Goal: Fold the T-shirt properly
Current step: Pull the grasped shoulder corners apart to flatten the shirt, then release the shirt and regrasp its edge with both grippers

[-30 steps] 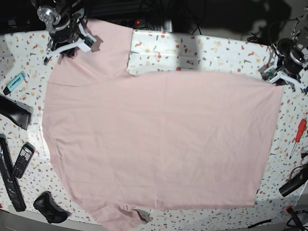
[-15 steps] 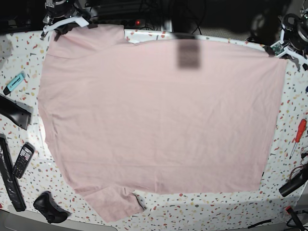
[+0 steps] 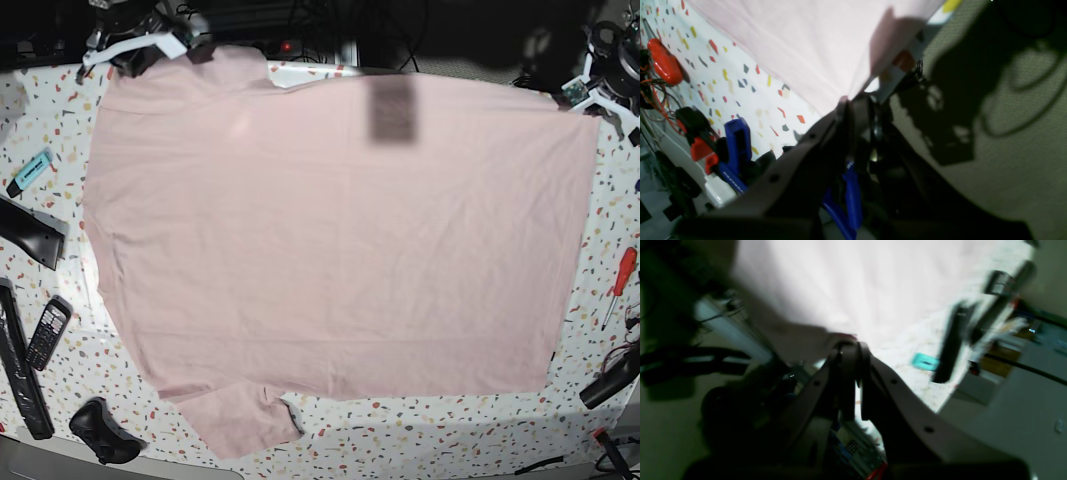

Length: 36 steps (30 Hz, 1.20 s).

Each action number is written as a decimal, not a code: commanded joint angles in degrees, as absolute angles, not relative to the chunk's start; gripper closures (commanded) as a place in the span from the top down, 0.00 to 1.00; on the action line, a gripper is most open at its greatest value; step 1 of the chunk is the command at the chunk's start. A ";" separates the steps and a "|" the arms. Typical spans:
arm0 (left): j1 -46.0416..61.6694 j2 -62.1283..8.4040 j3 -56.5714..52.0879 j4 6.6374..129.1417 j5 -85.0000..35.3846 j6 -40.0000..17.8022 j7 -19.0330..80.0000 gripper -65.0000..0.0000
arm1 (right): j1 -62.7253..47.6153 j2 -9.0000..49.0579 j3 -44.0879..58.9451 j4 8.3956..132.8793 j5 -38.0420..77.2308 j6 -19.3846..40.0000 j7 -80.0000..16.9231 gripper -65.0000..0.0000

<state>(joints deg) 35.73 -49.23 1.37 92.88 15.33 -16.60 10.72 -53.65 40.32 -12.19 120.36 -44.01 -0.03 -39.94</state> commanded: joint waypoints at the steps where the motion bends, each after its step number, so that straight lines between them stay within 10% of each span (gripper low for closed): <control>1: 35.09 -50.37 0.67 93.54 15.49 -15.62 10.31 0.00 | -54.13 40.93 -10.87 121.95 -44.56 -0.84 -39.94 0.00; 13: 24.36 -50.33 0.69 93.47 9.72 -13.28 10.28 0.00 | -46.22 40.47 3.75 122.80 -25.52 0.80 -35.33 0.00; 36: 1.43 -41.08 0.86 74.30 7.40 -14.20 2.04 0.00 | -12.29 28.91 1.41 101.80 -12.93 9.69 -29.10 0.00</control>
